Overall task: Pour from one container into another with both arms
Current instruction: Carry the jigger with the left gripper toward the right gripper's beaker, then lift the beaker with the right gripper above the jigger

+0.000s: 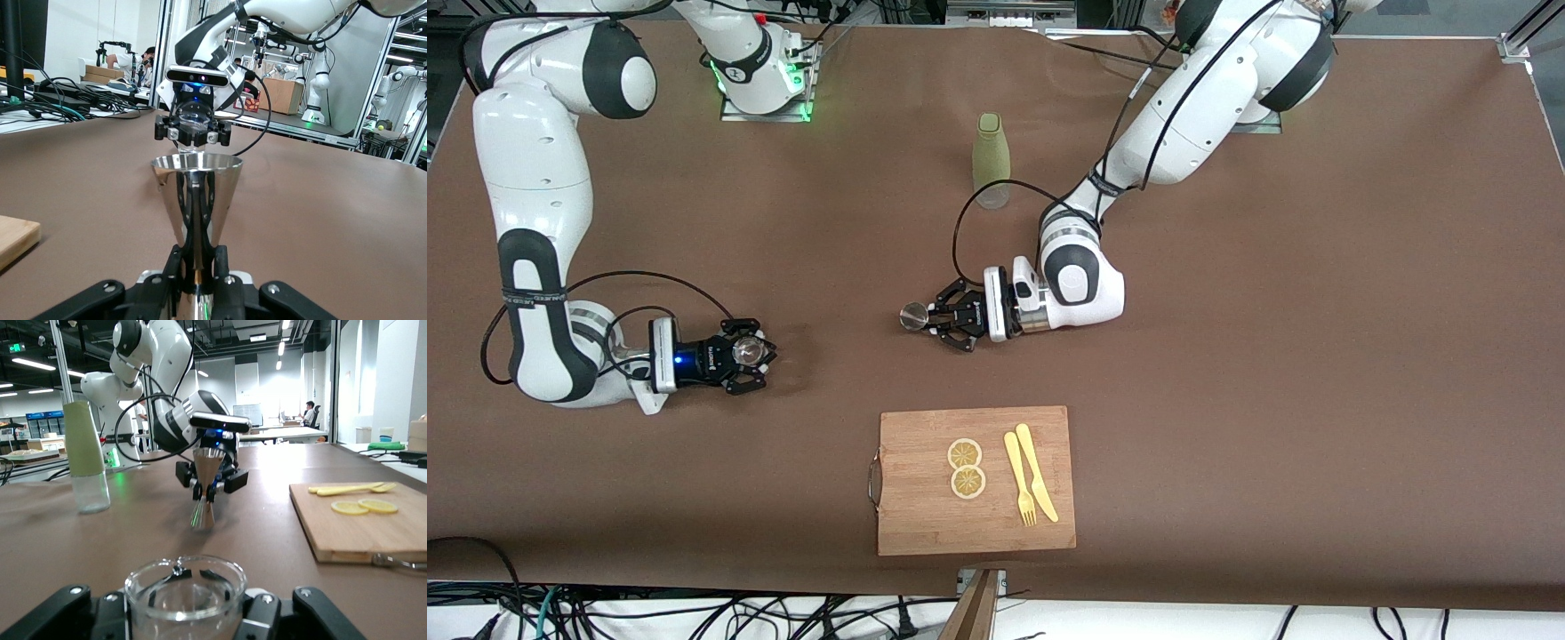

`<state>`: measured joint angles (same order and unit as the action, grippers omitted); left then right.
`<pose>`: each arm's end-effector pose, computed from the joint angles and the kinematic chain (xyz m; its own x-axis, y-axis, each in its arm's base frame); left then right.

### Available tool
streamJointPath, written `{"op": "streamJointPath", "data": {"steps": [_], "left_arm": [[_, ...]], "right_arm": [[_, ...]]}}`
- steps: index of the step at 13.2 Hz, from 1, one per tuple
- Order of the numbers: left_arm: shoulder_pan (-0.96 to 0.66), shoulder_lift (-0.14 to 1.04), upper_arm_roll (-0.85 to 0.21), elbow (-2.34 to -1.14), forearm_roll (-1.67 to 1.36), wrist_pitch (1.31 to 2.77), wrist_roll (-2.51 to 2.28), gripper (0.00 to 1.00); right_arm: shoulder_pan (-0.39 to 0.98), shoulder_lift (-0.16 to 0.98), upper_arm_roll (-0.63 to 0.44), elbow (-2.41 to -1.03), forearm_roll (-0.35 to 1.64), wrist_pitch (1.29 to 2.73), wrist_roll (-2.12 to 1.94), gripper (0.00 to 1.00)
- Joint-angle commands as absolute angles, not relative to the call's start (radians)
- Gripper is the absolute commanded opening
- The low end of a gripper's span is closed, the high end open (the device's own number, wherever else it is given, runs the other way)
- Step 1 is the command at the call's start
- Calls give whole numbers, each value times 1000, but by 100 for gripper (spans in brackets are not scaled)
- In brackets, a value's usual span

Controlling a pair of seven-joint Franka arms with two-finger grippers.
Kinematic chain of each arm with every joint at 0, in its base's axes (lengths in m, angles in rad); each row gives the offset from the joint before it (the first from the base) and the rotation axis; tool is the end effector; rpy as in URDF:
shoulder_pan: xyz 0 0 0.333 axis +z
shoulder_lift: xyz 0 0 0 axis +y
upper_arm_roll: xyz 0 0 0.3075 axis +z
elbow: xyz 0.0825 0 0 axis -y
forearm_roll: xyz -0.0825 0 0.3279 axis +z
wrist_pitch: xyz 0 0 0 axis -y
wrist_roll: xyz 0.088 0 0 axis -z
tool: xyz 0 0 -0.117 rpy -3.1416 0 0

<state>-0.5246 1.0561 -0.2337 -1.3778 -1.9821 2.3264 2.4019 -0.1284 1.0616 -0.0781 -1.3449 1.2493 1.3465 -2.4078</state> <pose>0.5126 -0.4635 0.1309 0.2103 -0.1573 0.9649 -0.9717 -0.1422 0.1886 0.6094 0.0133 0.1429 0.0432 0.1172 0.9922 0.9746 0.2136 -0.0677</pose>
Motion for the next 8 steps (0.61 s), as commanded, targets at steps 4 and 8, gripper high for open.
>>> {"op": "streamJointPath", "data": {"steps": [4,8], "left_arm": [[-564,1080,-236,-1316,-2005,2368,2425,0],[-584,1080,-238,-1298,-2003,2413,2398,0]], "right_arm": [[-14,881,-121,-1516,1350,1405,-2333,9],[66,816,-179,-1543,1351,1434,-2280,9]]}}
